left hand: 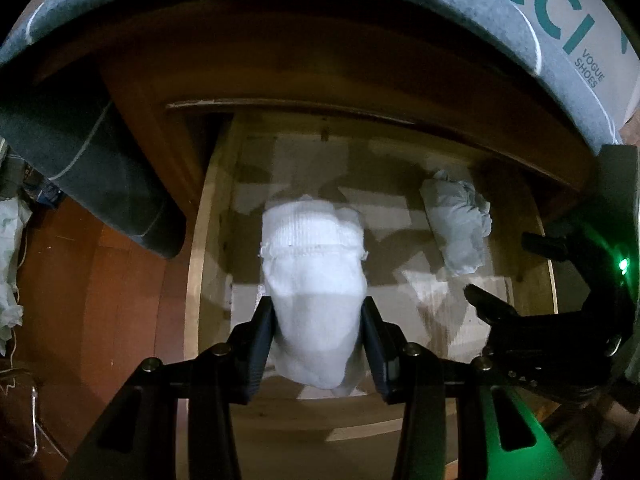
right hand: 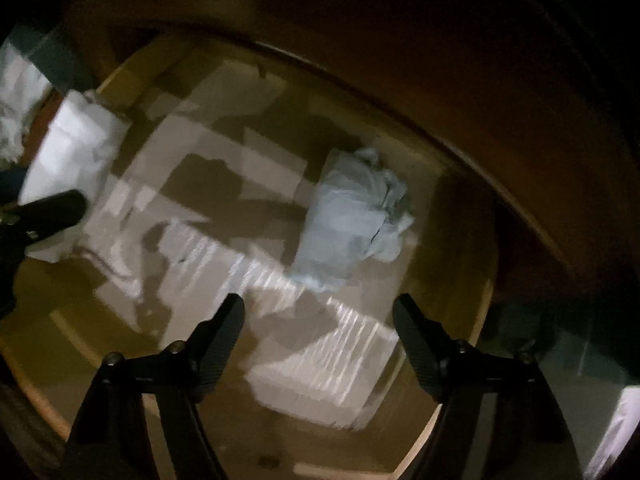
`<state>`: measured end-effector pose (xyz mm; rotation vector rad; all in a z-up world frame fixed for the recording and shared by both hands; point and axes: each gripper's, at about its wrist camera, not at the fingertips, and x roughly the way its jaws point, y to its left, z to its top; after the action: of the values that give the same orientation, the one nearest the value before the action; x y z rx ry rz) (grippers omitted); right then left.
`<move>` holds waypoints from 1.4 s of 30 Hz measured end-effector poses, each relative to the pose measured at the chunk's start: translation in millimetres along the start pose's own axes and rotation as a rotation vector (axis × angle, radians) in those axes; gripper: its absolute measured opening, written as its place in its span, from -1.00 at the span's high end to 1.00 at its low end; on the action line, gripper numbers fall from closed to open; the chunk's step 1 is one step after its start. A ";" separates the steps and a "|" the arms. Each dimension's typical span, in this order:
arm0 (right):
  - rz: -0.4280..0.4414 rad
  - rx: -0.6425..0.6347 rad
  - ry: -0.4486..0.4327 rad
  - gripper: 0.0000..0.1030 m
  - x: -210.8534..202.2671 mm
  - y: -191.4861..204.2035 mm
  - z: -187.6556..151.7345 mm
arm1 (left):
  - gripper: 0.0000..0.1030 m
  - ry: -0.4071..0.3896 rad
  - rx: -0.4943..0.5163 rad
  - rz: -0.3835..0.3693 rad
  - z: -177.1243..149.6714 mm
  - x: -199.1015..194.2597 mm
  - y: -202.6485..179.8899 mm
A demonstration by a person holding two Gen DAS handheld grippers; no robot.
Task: Take underwear out of drawer
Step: 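Grasp the pale grey-blue crumpled fabric with the right tool while the left tool holds the white sock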
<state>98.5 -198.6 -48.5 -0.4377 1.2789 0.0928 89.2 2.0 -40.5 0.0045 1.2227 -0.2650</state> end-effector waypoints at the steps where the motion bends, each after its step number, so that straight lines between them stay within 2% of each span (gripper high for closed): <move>1: -0.006 -0.018 -0.008 -0.41 0.4 3.2 1.3 | 0.17 0.000 -0.001 -0.003 0.1 -0.1 0.4; 9: -0.144 -0.213 0.016 -0.34 20.8 34.3 4.8 | 0.17 0.007 -0.019 -0.011 0.7 0.3 2.3; 11: -0.149 -0.228 0.024 -0.22 24.8 34.6 8.7 | 0.17 0.006 -0.024 -0.013 0.5 -0.7 3.3; 20: -0.228 -0.332 0.000 -0.24 45.6 41.1 21.4 | 0.17 0.012 -0.028 -0.025 -0.9 -0.7 4.7; 25: -0.200 -0.301 0.029 -0.24 59.2 24.3 31.2 | 0.17 0.009 -0.031 -0.030 -1.4 -2.2 5.0; 33: -0.202 -0.373 0.065 -0.25 79.0 25.7 26.1 | 0.17 0.011 -0.039 -0.039 -1.1 -0.5 7.4; 38: -0.211 -0.375 0.094 0.12 86.4 18.2 21.4 | 0.17 0.010 -0.043 -0.040 -0.9 0.1 8.6; 42: -0.130 -0.315 0.128 0.23 85.4 4.4 15.6 | 0.17 0.013 -0.047 -0.040 -0.4 0.6 8.7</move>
<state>136.6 -203.6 -126.5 -0.8073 1.3626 0.1598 90.8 10.4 -42.4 -0.0591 1.2423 -0.2721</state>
